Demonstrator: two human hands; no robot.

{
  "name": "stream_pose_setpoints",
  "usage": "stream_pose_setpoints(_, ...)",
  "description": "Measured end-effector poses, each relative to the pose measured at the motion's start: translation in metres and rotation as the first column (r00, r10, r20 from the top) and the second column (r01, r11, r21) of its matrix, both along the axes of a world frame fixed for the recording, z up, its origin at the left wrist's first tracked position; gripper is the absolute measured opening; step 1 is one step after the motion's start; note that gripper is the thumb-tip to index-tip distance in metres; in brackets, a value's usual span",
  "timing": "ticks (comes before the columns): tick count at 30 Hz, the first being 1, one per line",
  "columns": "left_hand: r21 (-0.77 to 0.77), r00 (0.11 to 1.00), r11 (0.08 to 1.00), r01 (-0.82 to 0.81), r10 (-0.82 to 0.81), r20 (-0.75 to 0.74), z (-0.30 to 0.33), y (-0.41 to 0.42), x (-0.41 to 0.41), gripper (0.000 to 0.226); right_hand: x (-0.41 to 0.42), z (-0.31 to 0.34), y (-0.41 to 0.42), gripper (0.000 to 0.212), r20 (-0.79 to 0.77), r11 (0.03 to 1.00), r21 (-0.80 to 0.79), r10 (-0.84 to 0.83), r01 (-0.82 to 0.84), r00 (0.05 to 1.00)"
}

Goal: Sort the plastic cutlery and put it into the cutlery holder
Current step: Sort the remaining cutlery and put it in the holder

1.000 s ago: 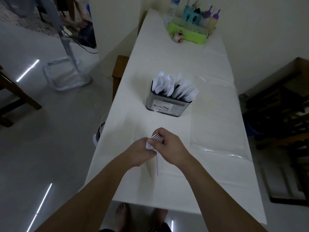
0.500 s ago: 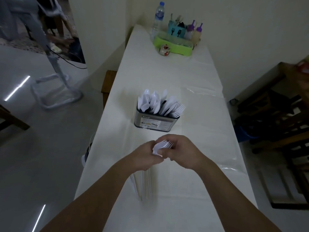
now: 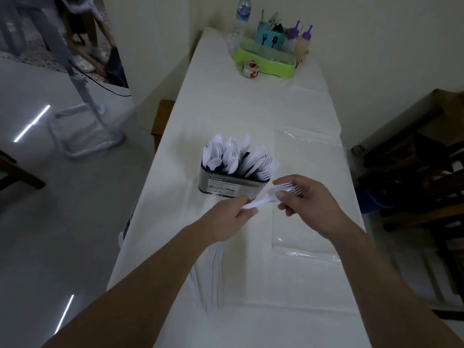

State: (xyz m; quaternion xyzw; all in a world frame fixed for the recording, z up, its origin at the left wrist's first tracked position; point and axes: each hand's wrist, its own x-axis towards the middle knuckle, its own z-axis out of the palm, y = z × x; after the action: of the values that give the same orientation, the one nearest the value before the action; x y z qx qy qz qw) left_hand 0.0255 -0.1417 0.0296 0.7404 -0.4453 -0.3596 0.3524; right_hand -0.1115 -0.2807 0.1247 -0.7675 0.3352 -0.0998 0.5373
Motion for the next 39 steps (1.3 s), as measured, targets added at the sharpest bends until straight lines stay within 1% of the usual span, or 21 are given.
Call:
stream_pose_setpoints(2,-0.037,0.998,0.999,-0.029,0.031,0.053,0.000,-0.010,0.002,0.023,0.001,0.002,-0.007,0.018,0.019,1.000,-0.020,-0.018,0.018,1.000)
stream_pose_setpoints(4,-0.109,0.990,0.992,-0.066,0.078,0.115,0.001,-0.018,0.005,0.017,0.001,0.004,-0.017,0.017,0.029,0.997,-0.059,-0.047,0.049,0.998)
stream_pose_setpoints(6,-0.181,0.968,0.978,-0.107,0.144,0.204,0.000,-0.023,0.007,0.022,0.001,0.007,-0.028,0.017,0.045,0.993,-0.083,-0.083,0.086,0.996)
stream_pose_setpoints(8,-0.232,0.907,0.958,-0.171,0.245,0.342,-0.001,-0.023,0.008,0.031,-0.001,0.009,-0.038,0.020,0.069,0.987,-0.101,-0.118,0.124,0.991)
stream_pose_setpoints(10,-0.316,0.812,0.934,-0.166,0.311,0.493,-0.004,-0.019,0.007,0.040,-0.002,0.011,-0.048,0.021,0.074,0.980,-0.138,-0.135,0.144,0.988)
stream_pose_setpoints(11,-0.328,0.774,0.936,-0.126,0.299,0.558,-0.007,-0.017,0.007,0.044,-0.002,0.011,-0.051,0.021,0.067,0.977,-0.158,-0.137,0.146,0.988)
stream_pose_setpoints(12,-0.302,0.742,0.950,-0.078,0.257,0.619,-0.011,-0.016,0.006,0.048,-0.002,0.011,-0.054,0.021,0.055,0.974,-0.176,-0.137,0.145,0.989)
stream_pose_setpoints(14,-0.194,0.703,0.981,-0.013,0.147,0.696,-0.015,-0.016,0.004,0.052,0.001,0.009,-0.057,0.020,0.032,0.969,-0.202,-0.136,0.139,0.990)
stream_pose_setpoints(16,-0.135,0.691,0.991,-0.015,0.108,0.714,-0.015,-0.016,0.000,0.050,0.005,0.008,-0.059,0.017,0.028,0.968,-0.205,-0.142,0.145,0.989)
stream_pose_setpoints(20,-0.101,0.693,0.995,-0.020,0.087,0.715,-0.015,-0.016,-0.003,0.054,0.011,0.010,-0.067,0.012,0.018,0.960,-0.234,-0.152,0.152,0.988)
stream_pose_setpoints(25,-0.078,0.710,0.997,-0.026,0.073,0.700,-0.012,-0.017,-0.003,0.057,0.016,0.014,-0.075,0.013,0.045,0.952,-0.238,-0.186,0.191,0.982)
stream_pose_setpoints(28,-0.076,0.720,0.997,-0.019,0.066,0.691,-0.014,-0.017,-0.002,0.059,0.018,0.016,-0.079,0.016,0.039,0.944,-0.276,-0.179,0.183,0.983)
stream_pose_setpoints(32,-0.090,0.723,0.996,-0.022,0.078,0.686,-0.013,-0.016,-0.001,0.056,0.026,0.014,-0.078,0.012,-0.065,0.917,-0.393,-0.102,0.068,0.993)
stream_pose_setpoints(33,-0.092,0.727,0.995,-0.024,0.080,0.682,-0.013,-0.016,-0.001,0.056,0.030,0.014,-0.076,0.011,-0.096,0.893,-0.448,-0.078,0.027,0.992)
stream_pose_setpoints(36,-0.104,0.733,0.994,-0.022,0.087,0.675,-0.014,-0.015,-0.002,0.058,0.042,0.015,-0.068,0.015,-0.211,0.784,-0.604,0.019,-0.146,0.977)
stream_pose_setpoints(39,-0.111,0.739,0.994,-0.020,0.089,0.668,-0.014,-0.014,-0.001,0.060,0.056,0.005,-0.059,0.021,-0.326,0.704,-0.644,0.100,-0.298,0.940)
